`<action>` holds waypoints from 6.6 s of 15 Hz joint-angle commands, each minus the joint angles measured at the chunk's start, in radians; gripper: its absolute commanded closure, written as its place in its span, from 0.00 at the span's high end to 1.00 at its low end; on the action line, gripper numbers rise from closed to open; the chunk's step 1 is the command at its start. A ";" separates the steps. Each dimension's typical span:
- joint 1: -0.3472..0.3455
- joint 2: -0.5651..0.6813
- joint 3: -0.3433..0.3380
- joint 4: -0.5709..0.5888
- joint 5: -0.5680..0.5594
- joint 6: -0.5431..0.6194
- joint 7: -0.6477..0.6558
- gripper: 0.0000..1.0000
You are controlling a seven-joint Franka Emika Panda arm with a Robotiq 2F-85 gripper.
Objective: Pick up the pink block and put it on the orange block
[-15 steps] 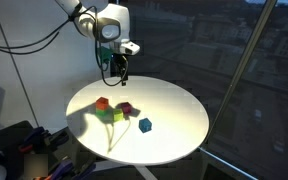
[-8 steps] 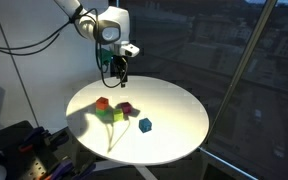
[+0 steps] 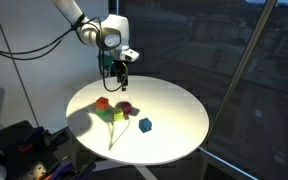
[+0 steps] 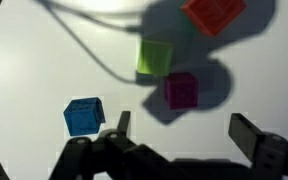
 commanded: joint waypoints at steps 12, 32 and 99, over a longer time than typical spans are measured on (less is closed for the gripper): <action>0.055 0.228 -0.029 0.230 -0.038 -0.097 0.049 1.00; 0.060 0.492 -0.023 0.455 0.004 -0.101 0.010 1.00; 0.129 0.074 0.042 0.071 -0.097 -0.180 -0.135 0.30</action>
